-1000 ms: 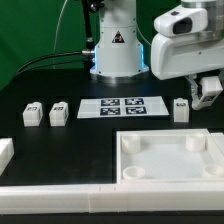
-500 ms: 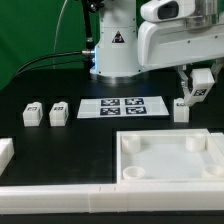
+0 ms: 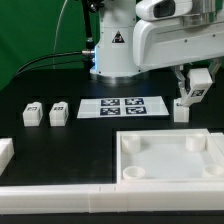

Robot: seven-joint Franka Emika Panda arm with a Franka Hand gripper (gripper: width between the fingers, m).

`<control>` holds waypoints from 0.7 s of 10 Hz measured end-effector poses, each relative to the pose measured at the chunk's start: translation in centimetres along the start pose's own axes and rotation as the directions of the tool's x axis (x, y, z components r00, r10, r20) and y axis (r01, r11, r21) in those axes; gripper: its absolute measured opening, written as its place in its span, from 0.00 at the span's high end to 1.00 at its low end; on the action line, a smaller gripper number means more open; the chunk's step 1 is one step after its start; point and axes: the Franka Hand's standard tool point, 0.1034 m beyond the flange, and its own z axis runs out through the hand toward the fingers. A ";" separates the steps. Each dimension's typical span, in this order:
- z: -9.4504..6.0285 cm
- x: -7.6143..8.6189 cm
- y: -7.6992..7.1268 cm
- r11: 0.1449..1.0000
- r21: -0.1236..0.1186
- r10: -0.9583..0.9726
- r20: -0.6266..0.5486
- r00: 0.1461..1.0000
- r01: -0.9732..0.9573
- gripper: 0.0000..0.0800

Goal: Assemble one leg

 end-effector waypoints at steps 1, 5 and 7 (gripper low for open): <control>0.1 0.0 0.0 1.000 0.001 0.000 0.001 1.000 0.000 0.63; -0.7 5.6 -0.6 1.000 0.027 -0.016 -0.005 1.000 0.016 0.63; -0.4 6.2 -0.5 0.999 0.027 -0.020 -0.032 0.999 0.021 0.63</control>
Offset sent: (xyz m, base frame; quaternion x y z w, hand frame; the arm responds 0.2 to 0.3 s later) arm 0.0608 0.0173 0.0173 0.0025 -0.0310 -0.0360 0.9989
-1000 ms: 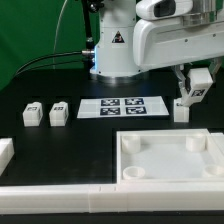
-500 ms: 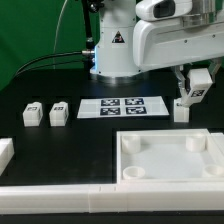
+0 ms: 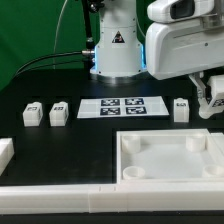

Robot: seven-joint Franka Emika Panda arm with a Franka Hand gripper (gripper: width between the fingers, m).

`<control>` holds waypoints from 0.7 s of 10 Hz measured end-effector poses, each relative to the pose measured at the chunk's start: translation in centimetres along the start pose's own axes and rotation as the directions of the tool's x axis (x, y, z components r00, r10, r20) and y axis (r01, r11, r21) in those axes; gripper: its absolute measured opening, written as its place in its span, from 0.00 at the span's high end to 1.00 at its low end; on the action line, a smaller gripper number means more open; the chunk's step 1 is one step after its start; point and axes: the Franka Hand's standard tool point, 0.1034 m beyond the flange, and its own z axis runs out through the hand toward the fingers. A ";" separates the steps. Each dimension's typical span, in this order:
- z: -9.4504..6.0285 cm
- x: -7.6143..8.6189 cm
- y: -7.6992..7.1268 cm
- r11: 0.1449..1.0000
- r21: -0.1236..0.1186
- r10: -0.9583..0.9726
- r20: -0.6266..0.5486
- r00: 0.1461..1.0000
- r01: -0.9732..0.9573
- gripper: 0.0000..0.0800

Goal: Assemble one leg

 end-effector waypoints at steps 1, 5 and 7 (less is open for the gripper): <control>-0.1 0.6 0.1 1.000 -0.004 0.002 -0.053 0.999 -0.002 0.63; -0.3 1.4 0.6 0.999 -0.040 -0.015 -0.444 0.896 -0.003 0.63; 0.1 3.5 1.4 0.998 -0.046 -0.046 -0.389 0.920 0.031 0.63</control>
Offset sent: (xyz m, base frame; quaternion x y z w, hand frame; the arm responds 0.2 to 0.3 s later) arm 0.0000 0.0000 0.0000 0.0000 0.1790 0.0000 0.9838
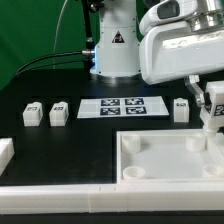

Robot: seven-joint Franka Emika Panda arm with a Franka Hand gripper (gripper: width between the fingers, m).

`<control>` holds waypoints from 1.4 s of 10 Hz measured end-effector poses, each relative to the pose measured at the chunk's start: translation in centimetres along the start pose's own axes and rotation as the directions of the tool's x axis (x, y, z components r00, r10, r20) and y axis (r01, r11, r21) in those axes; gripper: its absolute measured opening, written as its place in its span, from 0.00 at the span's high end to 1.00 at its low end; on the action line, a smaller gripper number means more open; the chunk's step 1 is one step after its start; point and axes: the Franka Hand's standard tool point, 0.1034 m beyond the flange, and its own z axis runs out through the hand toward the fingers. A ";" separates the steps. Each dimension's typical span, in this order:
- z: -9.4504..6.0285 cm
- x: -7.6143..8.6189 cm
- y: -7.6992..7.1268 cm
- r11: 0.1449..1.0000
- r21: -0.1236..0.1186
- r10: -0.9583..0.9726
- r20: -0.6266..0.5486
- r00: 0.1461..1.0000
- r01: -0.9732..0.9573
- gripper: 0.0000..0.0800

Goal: Assemble one leg

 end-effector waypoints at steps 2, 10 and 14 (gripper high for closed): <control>1.5 1.4 1.1 1.000 0.000 -0.020 -0.010 1.000 0.020 0.63; 2.9 2.1 3.0 0.998 -0.018 -0.062 -0.059 0.996 0.061 0.63; 3.1 1.3 2.4 0.997 -0.020 -0.076 -0.079 0.994 0.075 0.63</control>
Offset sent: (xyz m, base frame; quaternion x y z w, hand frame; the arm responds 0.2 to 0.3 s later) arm 0.0263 -0.0088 -0.0090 0.0088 0.0051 -0.0283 0.9995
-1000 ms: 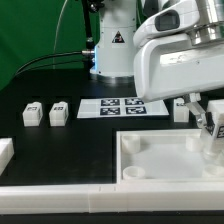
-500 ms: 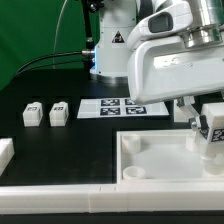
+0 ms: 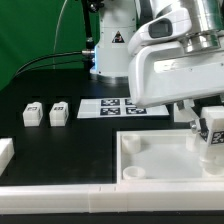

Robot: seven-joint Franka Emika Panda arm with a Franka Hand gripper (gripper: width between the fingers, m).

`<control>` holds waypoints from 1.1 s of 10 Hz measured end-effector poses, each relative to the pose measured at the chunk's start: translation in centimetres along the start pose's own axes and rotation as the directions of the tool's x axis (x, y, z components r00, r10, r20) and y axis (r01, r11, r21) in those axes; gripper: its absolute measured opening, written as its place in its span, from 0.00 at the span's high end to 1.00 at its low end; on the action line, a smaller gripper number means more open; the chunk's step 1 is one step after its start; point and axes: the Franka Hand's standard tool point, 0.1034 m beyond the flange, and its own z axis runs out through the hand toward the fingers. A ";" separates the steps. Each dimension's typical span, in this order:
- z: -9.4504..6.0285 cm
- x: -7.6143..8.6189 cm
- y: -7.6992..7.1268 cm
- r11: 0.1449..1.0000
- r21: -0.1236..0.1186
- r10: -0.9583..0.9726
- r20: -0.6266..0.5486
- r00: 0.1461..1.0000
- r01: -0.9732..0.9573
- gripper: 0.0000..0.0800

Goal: Assemble one leg

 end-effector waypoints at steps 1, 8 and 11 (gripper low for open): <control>0.0 0.2 0.1 1.000 -0.007 -0.001 -0.031 1.000 0.000 0.63; 1.5 -0.3 0.0 1.000 -0.004 0.001 -0.037 0.999 -0.001 0.63; 1.6 0.0 0.2 1.000 -0.012 0.003 -0.069 0.998 -0.004 0.63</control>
Offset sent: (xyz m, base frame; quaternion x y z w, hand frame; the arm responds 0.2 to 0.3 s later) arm 0.0092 0.0073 0.0005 0.0055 0.0044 0.0005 1.0000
